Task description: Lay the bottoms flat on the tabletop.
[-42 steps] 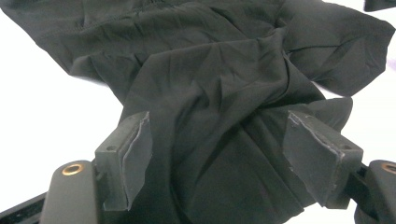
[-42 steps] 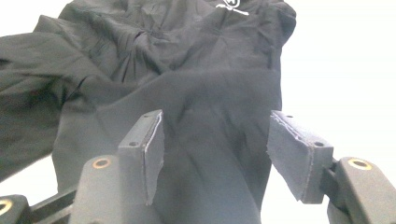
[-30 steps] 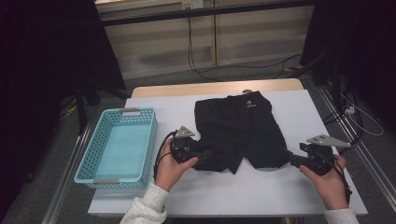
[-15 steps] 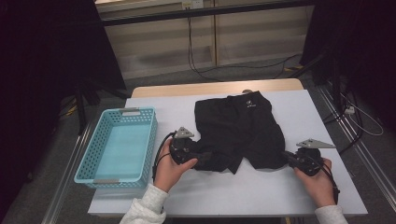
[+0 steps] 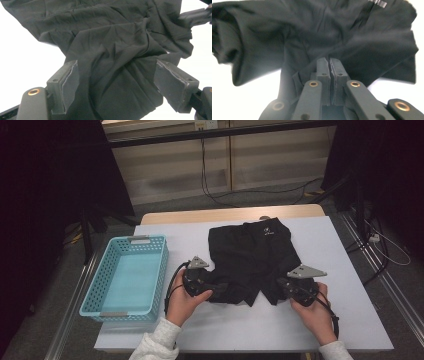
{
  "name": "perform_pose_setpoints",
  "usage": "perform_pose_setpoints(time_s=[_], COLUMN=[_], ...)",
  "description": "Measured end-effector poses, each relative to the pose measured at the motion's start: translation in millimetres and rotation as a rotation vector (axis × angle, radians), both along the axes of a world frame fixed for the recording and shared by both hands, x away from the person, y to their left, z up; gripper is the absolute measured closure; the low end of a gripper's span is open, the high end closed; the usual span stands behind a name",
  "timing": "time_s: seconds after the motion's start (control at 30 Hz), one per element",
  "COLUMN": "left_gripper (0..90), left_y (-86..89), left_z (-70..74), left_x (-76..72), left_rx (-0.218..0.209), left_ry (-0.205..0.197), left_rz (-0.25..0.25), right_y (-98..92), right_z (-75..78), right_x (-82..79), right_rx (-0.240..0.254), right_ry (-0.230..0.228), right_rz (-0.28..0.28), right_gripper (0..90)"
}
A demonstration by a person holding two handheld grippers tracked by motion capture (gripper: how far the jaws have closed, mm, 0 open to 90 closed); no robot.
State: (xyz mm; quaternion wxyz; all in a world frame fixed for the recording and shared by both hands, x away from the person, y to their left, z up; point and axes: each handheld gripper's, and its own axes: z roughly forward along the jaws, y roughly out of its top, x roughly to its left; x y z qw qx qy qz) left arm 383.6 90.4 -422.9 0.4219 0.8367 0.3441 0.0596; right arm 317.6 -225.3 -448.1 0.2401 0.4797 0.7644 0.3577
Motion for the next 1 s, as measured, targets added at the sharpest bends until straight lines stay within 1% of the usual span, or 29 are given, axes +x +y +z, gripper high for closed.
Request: perform_pose_setpoints(time_s=[0.07,0.1,0.17,0.2,0.23,0.27,0.3,0.33,0.37,0.4,0.43,0.47,0.5,0.53,0.57,0.6,0.7,0.77,0.8,0.9,0.93,1.0], left_gripper=[21.3,21.3,21.3,21.3,21.3,21.3,21.3,21.3,21.3,21.3,21.3,21.3,21.3,21.3,21.3,21.3,21.3,21.3,21.3,21.3,21.3,21.3], left_y=[0.7,1.0,1.5,1.7,1.7,1.2,0.7,0.5,0.0,-0.1,-0.1,0.0,0.5,0.6,0.5,0.5,0.5,0.7,0.6,1.0,1.0,1.2], left_z=[-0.3,-0.1,1.0,1.1,1.4,1.1,0.4,0.1,-0.3,-0.4,-0.3,-0.3,-0.3,-0.4,-0.7,-0.6,0.5,1.0,1.1,1.4,1.3,1.4], left_x=[-0.1,-0.2,-0.2,0.0,0.0,-0.1,0.0,0.1,0.2,0.1,0.1,0.3,0.6,0.7,1.0,1.0,1.1,1.2,1.1,1.1,1.1,1.0], left_rx=[0.003,0.000,0.002,0.000,0.002,0.000,-0.001,0.000,0.001,-0.001,0.004,0.003,0.003,0.005,0.006,0.006,0.005,0.006,0.003,0.001,0.001,0.002], left_ry=[0.003,0.001,0.000,-0.003,-0.004,0.001,0.000,0.000,0.000,0.002,0.002,0.003,0.005,0.004,0.004,0.004,0.001,-0.002,-0.002,0.000,0.001,0.002], left_rz=[0.001,0.004,0.004,0.004,0.005,0.004,0.004,0.004,0.001,0.000,-0.001,-0.001,-0.002,-0.001,-0.001,-0.001,-0.003,0.000,0.001,0.001,0.002,0.001], right_y=[1.3,1.2,0.6,1.0,1.1,1.6,1.9,1.1,-0.3,-4.1,-7.2,-12.7,-16.1,-22.1,-25.7,-32.1,-46.5,-56.8,-63.4,-77.0,-82.2,-89.1], right_z=[-7.5,-10.8,-11.4,-10.9,-11.0,-11.1,-11.3,-10.3,-8.8,-4.5,-1.1,5.0,8.5,14.2,17.2,21.6,27.9,30.4,32.6,36.5,36.2,31.7], right_x=[2.5,3.7,4.5,4.0,3.8,3.6,3.6,3.2,3.0,2.7,2.3,1.1,0.4,-1.1,-2.2,-3.5,-6.3,-8.4,-10.1,-13.0,-14.2,-15.0], right_rx=[-0.013,-0.016,-0.011,-0.020,-0.016,-0.003,-0.001,-0.001,0.007,0.031,0.040,0.038,0.046,0.072,0.081,0.085,0.102,0.105,0.119,0.117,0.101,0.094], right_ry=[0.018,0.016,0.008,0.008,0.008,0.014,0.016,0.013,0.008,0.004,-0.002,-0.022,-0.027,-0.036,-0.045,-0.055,-0.069,-0.080,-0.092,-0.095,-0.096,-0.082], right_rz=[0.000,-0.002,0.005,0.014,0.021,0.029,0.033,0.022,0.016,0.007,-0.001,-0.016,-0.021,-0.032,-0.040,-0.049,-0.085,-0.116,-0.139,-0.171,-0.191,-0.216], right_gripper=[85.5,84.8,81.9,77.8,71.3,61.8,57.9,55.9,51.7,47.8,46.1,43.6,42.1,41.0,40.4,39.8,38.7,38.9,38.9,39.0,39.4,39.5])
